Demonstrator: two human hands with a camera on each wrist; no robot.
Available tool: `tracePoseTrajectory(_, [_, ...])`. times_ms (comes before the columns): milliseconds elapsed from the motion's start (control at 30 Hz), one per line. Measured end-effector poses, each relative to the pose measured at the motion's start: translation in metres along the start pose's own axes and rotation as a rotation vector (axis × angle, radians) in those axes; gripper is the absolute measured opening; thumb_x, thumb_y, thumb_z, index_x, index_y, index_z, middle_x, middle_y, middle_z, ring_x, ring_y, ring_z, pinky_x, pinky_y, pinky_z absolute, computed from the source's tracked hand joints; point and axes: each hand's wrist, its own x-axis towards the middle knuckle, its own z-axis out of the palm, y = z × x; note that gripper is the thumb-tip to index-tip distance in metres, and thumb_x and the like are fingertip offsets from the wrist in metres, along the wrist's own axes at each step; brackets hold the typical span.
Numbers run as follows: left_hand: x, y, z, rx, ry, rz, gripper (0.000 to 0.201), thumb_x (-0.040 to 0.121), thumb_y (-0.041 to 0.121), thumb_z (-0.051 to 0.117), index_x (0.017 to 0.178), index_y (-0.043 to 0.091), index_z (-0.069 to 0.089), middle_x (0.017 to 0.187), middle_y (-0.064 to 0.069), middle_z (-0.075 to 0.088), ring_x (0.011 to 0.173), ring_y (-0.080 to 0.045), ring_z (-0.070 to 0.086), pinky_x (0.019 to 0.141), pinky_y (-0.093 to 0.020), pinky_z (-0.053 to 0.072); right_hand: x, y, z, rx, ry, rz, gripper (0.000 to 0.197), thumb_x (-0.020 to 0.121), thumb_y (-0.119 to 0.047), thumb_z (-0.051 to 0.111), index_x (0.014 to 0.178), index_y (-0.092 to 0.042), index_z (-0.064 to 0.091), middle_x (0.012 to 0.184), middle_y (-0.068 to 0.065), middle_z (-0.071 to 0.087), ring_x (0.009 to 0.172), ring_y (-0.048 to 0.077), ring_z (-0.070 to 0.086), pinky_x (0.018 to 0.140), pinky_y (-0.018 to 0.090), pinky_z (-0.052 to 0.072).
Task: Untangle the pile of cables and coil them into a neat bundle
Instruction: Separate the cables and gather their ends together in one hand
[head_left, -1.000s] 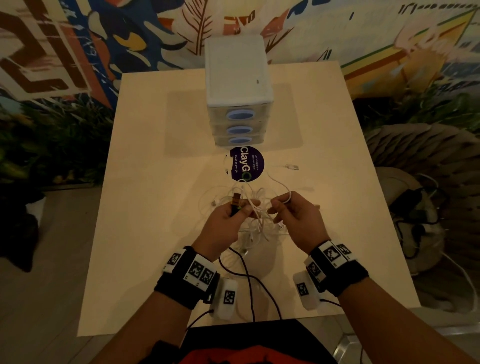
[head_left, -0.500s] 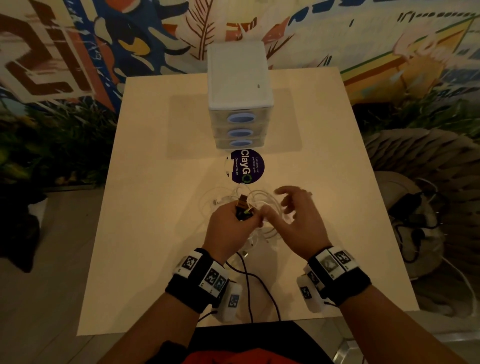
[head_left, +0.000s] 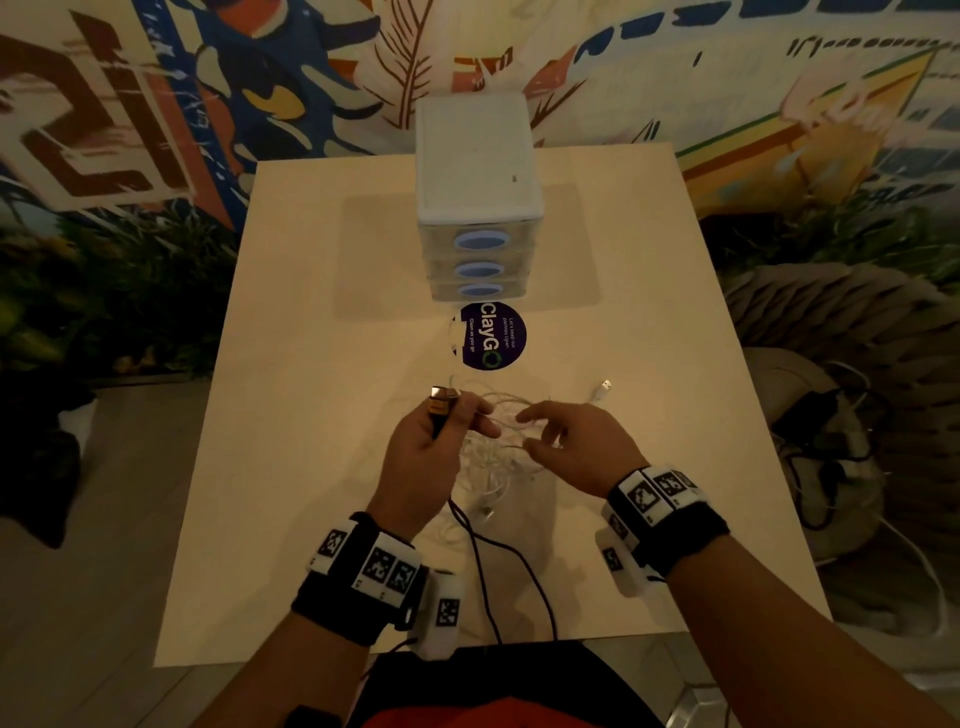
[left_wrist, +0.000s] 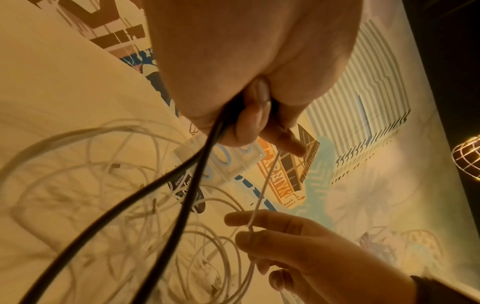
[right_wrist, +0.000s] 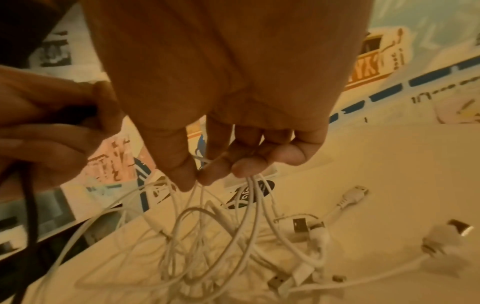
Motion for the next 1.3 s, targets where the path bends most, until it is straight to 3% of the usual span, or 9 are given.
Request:
tracePoseTrajectory(300, [-0.001,0.0,-0.014,-0.281,0.099,-0.087,0.034,0.098,0.042,0.046,0.088,0.012,0.059,0.061,0.005,0.051,0.044,-0.006,0.03,0.041,-0.021,0.027,0.007,0.017,-0.012,-0.047,0.05,0.129,0.022,0.099,-0.035,0.059,0.116,-0.027,0.07,0.108,0.0,0.071,0.093,0.017,0.065,0.082,0.029,0.048])
tracePoseTrajectory(467, [-0.001,0.003,-0.015,-0.288,0.05,-0.078,0.033,0.102,0.038,0.043,0.087,0.012,0.059,0.062,0.001,0.054,0.042,-0.008,0.03,0.041,-0.022,0.026,-0.003,-0.001,-0.016,0.147,-0.013,-0.178,0.078,0.079,-0.023,0.072,0.149,-0.037,0.039,0.134,-0.003,0.05,0.112,0.012,0.055,0.093,0.024,0.045])
tracePoseTrajectory(567, [-0.006,0.007,-0.013,-0.186,-0.122,-0.064,0.034,0.102,0.038,0.048,0.083,0.013,0.063,0.061,-0.005,0.055,0.044,-0.012,0.033,0.044,-0.026,0.025,-0.004,-0.019,-0.017,0.182,-0.022,-0.271,0.077,0.079,-0.02,0.061,0.151,-0.036,0.038,0.142,-0.005,0.05,0.128,0.009,0.049,0.106,0.026,0.039])
tracePoseTrajectory(700, [-0.013,0.013,-0.012,0.109,-0.466,0.01,0.035,0.104,0.03,0.05,0.081,0.011,0.068,0.062,-0.003,0.059,0.051,-0.013,0.046,0.052,-0.019,0.035,0.005,-0.027,-0.025,0.145,-0.012,-0.252,0.059,0.092,-0.021,0.064,0.146,-0.037,0.046,0.13,-0.005,0.056,0.114,0.009,0.057,0.097,0.028,0.046])
tracePoseTrajectory(800, [-0.016,0.012,-0.01,0.286,-0.59,0.055,0.03,0.101,0.039,0.057,0.085,0.021,0.075,0.068,0.0,0.065,0.066,-0.017,0.062,0.067,-0.026,0.048,0.01,-0.026,-0.025,-0.017,-0.151,-0.261,0.025,0.094,-0.038,0.066,0.12,-0.037,0.068,0.107,-0.011,0.065,0.092,0.006,0.063,0.085,0.033,0.054])
tracePoseTrajectory(867, [-0.018,0.009,-0.011,0.346,-0.613,0.027,0.03,0.099,0.046,0.059,0.09,0.025,0.078,0.072,-0.001,0.069,0.072,-0.018,0.065,0.075,-0.03,0.051,0.011,-0.025,-0.022,-0.002,-0.114,-0.225,0.016,0.096,-0.042,0.064,0.105,-0.032,0.072,0.097,-0.012,0.07,0.085,0.005,0.065,0.081,0.033,0.055])
tracePoseTrajectory(1000, [-0.016,-0.001,-0.013,0.422,-0.521,-0.102,0.042,0.101,0.056,0.045,0.101,0.031,0.078,0.081,0.01,0.075,0.08,-0.015,0.069,0.079,-0.033,0.051,0.015,-0.021,-0.017,0.304,0.042,-0.051,0.018,0.103,-0.026,0.056,0.094,-0.021,0.072,0.085,-0.007,0.075,0.078,0.008,0.073,0.076,0.029,0.056])
tracePoseTrajectory(1133, [-0.004,-0.017,-0.022,0.473,-0.277,-0.193,0.025,0.106,0.038,0.049,0.11,0.03,0.072,0.081,0.007,0.076,0.045,0.001,0.048,0.053,-0.022,0.039,0.017,-0.023,-0.022,0.638,0.086,0.086,0.02,0.104,-0.019,0.056,0.097,-0.009,0.073,0.086,0.01,0.076,0.077,0.023,0.076,0.071,0.033,0.059])
tracePoseTrajectory(1300, [0.007,-0.033,-0.027,0.476,-0.172,-0.226,0.026,0.095,0.034,0.068,0.12,0.034,0.06,0.096,0.005,0.074,0.078,0.006,0.066,0.074,-0.022,0.048,0.018,-0.029,-0.035,0.7,0.12,0.038,0.021,0.105,-0.016,0.054,0.098,-0.007,0.071,0.087,0.015,0.075,0.076,0.027,0.076,0.074,0.037,0.061])
